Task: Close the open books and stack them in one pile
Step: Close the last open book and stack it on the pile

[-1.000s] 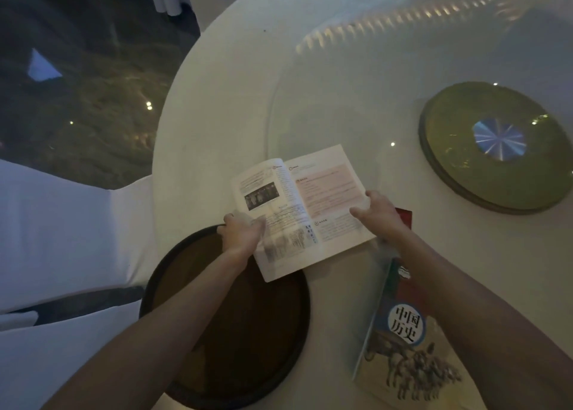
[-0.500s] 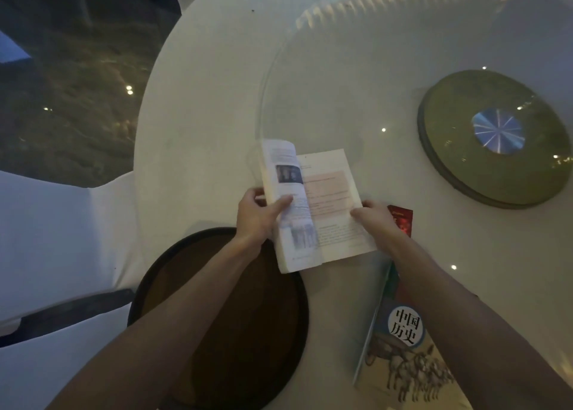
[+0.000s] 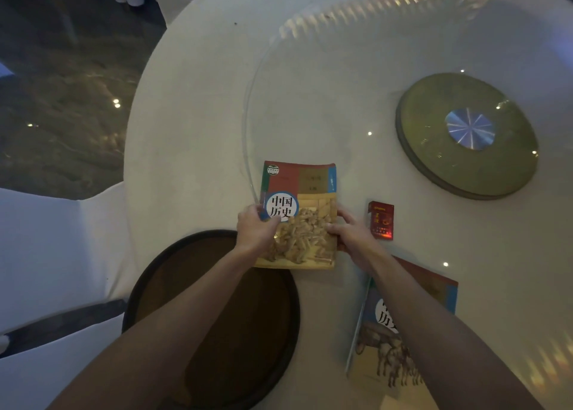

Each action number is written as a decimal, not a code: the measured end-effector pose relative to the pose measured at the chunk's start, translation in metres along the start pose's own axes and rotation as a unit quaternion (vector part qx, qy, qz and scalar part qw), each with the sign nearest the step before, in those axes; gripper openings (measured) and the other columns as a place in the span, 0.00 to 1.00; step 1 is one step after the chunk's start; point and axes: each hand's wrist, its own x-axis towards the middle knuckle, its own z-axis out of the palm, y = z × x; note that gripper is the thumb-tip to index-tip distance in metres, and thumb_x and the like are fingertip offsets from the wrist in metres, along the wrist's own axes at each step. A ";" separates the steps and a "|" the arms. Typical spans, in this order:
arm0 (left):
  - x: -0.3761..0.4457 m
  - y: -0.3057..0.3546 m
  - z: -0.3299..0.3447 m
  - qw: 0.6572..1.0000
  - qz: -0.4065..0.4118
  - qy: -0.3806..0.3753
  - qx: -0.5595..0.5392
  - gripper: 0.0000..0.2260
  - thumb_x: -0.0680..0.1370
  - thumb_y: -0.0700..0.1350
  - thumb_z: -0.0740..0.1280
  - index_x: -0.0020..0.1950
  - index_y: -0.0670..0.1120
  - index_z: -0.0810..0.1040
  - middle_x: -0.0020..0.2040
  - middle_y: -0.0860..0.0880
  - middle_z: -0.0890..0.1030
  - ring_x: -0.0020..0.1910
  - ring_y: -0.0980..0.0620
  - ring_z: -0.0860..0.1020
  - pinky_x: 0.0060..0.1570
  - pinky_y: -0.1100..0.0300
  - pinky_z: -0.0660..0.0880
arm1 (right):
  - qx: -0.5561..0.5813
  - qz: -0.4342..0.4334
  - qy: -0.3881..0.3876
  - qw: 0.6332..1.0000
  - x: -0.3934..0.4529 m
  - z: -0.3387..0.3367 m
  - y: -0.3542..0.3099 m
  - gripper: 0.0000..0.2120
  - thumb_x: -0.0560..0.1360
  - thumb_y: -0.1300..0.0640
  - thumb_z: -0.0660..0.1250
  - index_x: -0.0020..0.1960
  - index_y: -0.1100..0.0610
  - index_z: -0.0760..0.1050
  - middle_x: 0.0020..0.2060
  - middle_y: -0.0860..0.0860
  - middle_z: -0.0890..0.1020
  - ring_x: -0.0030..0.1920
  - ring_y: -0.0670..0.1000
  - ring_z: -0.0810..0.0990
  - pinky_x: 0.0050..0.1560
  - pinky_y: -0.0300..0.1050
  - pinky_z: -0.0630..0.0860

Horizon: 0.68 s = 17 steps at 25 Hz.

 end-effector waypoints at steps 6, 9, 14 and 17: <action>-0.017 0.004 0.000 0.999 -0.021 -0.023 -0.041 0.20 0.80 0.48 0.68 0.70 0.43 0.73 0.64 0.42 0.79 0.56 0.48 0.78 0.44 0.57 0.79 | 0.087 -0.053 -0.014 0.995 -0.050 -0.025 0.008 0.19 0.80 0.65 0.67 0.65 0.46 0.78 0.55 0.54 0.88 0.53 0.57 0.88 0.48 0.53 0.86; -0.037 0.012 0.015 0.994 0.007 -0.091 -0.056 0.18 0.81 0.48 0.67 0.70 0.46 0.74 0.58 0.46 0.81 0.54 0.51 0.80 0.44 0.57 0.79 | 0.116 -0.054 0.014 0.992 -0.081 -0.061 0.031 0.20 0.80 0.64 0.67 0.69 0.48 0.77 0.58 0.57 0.87 0.54 0.58 0.87 0.50 0.56 0.85; -0.090 0.023 0.077 0.979 0.038 -0.191 -0.057 0.16 0.81 0.45 0.67 0.69 0.47 0.75 0.54 0.46 0.83 0.51 0.51 0.83 0.38 0.60 0.81 | 0.096 -0.091 0.112 0.985 -0.136 -0.124 0.075 0.19 0.80 0.64 0.67 0.68 0.50 0.79 0.55 0.49 0.88 0.51 0.50 0.88 0.41 0.44 0.84; -0.116 0.014 0.114 0.975 0.047 -0.208 -0.055 0.14 0.81 0.43 0.67 0.67 0.45 0.77 0.51 0.46 0.85 0.47 0.51 0.85 0.34 0.62 0.81 | 0.051 -0.067 0.168 0.982 -0.157 -0.152 0.101 0.13 0.79 0.63 0.68 0.61 0.53 0.83 0.51 0.50 0.89 0.45 0.48 0.89 0.37 0.42 0.83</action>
